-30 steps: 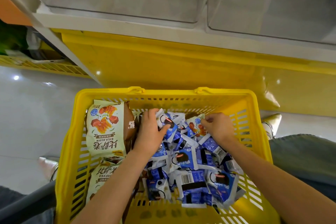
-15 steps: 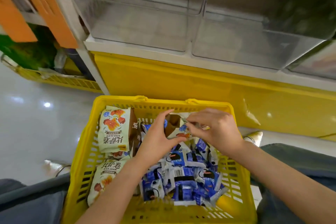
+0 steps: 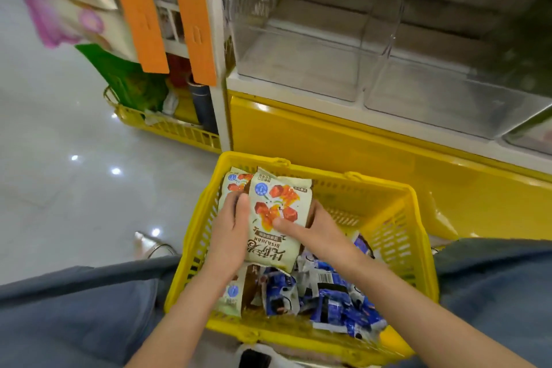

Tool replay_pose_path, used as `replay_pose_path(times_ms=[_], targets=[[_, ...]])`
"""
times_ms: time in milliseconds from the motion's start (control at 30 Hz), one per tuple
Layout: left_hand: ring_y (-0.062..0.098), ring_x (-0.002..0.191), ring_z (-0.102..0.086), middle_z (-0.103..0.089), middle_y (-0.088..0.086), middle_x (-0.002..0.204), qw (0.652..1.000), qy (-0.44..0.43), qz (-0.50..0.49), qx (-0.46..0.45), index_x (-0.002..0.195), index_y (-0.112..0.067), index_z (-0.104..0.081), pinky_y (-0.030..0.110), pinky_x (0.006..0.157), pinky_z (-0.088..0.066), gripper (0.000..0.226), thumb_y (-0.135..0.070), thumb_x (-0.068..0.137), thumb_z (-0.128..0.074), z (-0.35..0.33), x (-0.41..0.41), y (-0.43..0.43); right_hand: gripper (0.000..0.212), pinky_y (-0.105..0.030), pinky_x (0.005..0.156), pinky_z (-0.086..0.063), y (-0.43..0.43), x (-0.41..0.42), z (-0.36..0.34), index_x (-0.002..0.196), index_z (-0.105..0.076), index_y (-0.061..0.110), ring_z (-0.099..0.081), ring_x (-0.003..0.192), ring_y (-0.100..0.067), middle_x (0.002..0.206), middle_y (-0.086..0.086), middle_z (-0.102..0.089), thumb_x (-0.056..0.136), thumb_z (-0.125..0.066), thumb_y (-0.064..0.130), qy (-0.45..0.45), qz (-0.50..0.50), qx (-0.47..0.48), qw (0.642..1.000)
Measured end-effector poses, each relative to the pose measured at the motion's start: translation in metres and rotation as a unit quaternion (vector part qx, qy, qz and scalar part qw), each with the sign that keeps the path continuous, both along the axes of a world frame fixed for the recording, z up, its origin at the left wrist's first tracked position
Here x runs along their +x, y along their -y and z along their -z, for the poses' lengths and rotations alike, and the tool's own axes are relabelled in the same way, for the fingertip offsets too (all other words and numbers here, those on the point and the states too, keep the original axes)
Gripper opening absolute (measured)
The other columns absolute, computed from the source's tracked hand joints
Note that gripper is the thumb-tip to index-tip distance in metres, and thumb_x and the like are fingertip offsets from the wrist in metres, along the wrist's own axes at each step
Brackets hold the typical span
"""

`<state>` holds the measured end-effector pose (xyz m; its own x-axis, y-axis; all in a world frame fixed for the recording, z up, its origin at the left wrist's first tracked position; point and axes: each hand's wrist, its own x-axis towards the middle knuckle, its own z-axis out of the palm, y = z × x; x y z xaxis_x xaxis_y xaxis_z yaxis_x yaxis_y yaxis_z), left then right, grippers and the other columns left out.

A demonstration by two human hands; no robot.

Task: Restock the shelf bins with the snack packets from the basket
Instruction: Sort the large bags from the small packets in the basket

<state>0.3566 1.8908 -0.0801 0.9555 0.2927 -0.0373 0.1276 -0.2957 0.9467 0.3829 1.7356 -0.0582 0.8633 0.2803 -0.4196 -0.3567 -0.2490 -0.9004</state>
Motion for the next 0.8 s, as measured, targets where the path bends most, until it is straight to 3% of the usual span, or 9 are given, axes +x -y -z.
replay_pose_path(times_ms=[67, 167, 267, 367, 467, 533, 667, 733, 800], targets=[[-0.004, 0.089, -0.052, -0.054, -0.018, 0.097, 0.994, 0.019, 0.015, 0.105, 0.104, -0.03, -0.051, 0.006, 0.071, -0.038, 0.017, -0.031, 0.098, -0.035, 0.008, -0.007, -0.026, 0.038, -0.008, 0.06, -0.05, -0.01, -0.001, 0.006, 0.096, -0.047, 0.037, -0.065, 0.076, 0.01, 0.094, 0.021, -0.064, 0.074, -0.078, 0.032, -0.027, -0.033, -0.007, 0.999], [-0.001, 0.104, -0.039, -0.042, -0.011, 0.112, 0.977, 0.045, 0.005, 0.209, 0.119, -0.016, -0.05, 0.015, 0.09, -0.031, 0.026, -0.023, 0.098, -0.036, 0.029, -0.015, -0.063, 0.03, -0.02, 0.085, -0.051, -0.027, -0.004, 0.014, 0.105, -0.053, 0.037, -0.065, 0.099, -0.004, 0.112, 0.012, -0.066, 0.081, -0.07, 0.036, -0.083, -0.104, -0.021, 0.991], [0.006, 0.105, -0.044, -0.047, -0.007, 0.116, 0.99, -0.051, -0.016, 0.134, 0.129, -0.017, -0.045, 0.026, 0.09, -0.037, 0.034, -0.028, 0.099, -0.034, 0.049, -0.021, -0.08, 0.04, -0.032, 0.099, -0.046, -0.046, -0.013, 0.033, 0.124, -0.054, 0.023, -0.059, 0.113, -0.015, 0.125, 0.004, -0.061, 0.087, -0.063, 0.037, -0.101, -0.128, -0.069, 0.984], [0.013, 0.095, -0.054, -0.058, -0.004, 0.108, 0.991, -0.109, -0.012, 0.078, 0.131, -0.018, -0.045, 0.029, 0.084, -0.044, 0.036, -0.031, 0.099, -0.034, 0.066, -0.024, -0.082, 0.052, -0.036, 0.104, -0.044, -0.061, -0.024, 0.054, 0.133, -0.047, 0.017, -0.055, 0.118, -0.018, 0.131, 0.0, -0.057, 0.089, -0.06, 0.039, -0.121, -0.102, -0.072, 0.985], [0.008, 0.079, -0.058, -0.059, -0.011, 0.086, 0.987, -0.139, -0.034, 0.071, 0.111, -0.021, -0.05, 0.019, 0.064, -0.043, 0.025, -0.033, 0.1, -0.032, 0.075, -0.023, -0.082, 0.051, -0.033, 0.101, -0.045, -0.071, -0.034, 0.068, 0.133, -0.043, 0.017, -0.055, 0.115, -0.015, 0.128, 0.004, -0.056, 0.09, -0.058, 0.04, -0.148, -0.075, -0.05, 0.985], [0.008, 0.075, -0.058, -0.057, -0.011, 0.079, 0.985, -0.147, -0.033, 0.084, 0.1, -0.023, -0.047, 0.017, 0.055, -0.04, 0.022, -0.036, 0.099, -0.029, 0.076, -0.022, -0.081, 0.051, -0.028, 0.102, -0.042, -0.075, -0.039, 0.076, 0.137, -0.037, 0.017, -0.051, 0.118, -0.014, 0.134, 0.003, -0.052, 0.093, -0.054, 0.036, -0.12, -0.113, -0.074, 0.984], [0.01, 0.072, -0.058, -0.056, -0.01, 0.077, 0.984, -0.144, -0.034, 0.1, 0.098, -0.023, -0.045, 0.019, 0.053, -0.039, 0.024, -0.038, 0.099, -0.027, 0.074, -0.02, -0.08, 0.064, -0.033, 0.105, -0.039, -0.076, -0.031, 0.085, 0.141, -0.028, 0.014, -0.046, 0.125, -0.02, 0.138, -0.002, -0.043, 0.091, -0.053, 0.045, -0.045, -0.184, -0.189, 0.964], [0.017, 0.079, -0.061, -0.058, -0.008, 0.081, 0.983, -0.144, -0.033, 0.109, 0.099, -0.022, -0.046, 0.022, 0.057, -0.043, 0.024, -0.036, 0.099, -0.028, 0.072, -0.02, -0.078, 0.064, -0.038, 0.107, -0.039, -0.072, -0.026, 0.083, 0.142, -0.028, 0.016, -0.045, 0.127, -0.018, 0.139, 0.0, -0.043, 0.09, -0.056, 0.043, -0.031, -0.194, -0.161, 0.967], [0.019, 0.097, -0.058, -0.059, -0.003, 0.1, 0.983, -0.123, -0.053, 0.129, 0.111, -0.02, -0.05, 0.028, 0.075, -0.047, 0.023, -0.03, 0.099, -0.032, 0.065, -0.019, -0.076, 0.058, -0.033, 0.103, -0.043, -0.062, -0.026, 0.079, 0.139, -0.031, 0.018, -0.049, 0.123, -0.013, 0.134, 0.008, -0.046, 0.091, -0.054, 0.041, -0.027, -0.199, -0.133, 0.971]])
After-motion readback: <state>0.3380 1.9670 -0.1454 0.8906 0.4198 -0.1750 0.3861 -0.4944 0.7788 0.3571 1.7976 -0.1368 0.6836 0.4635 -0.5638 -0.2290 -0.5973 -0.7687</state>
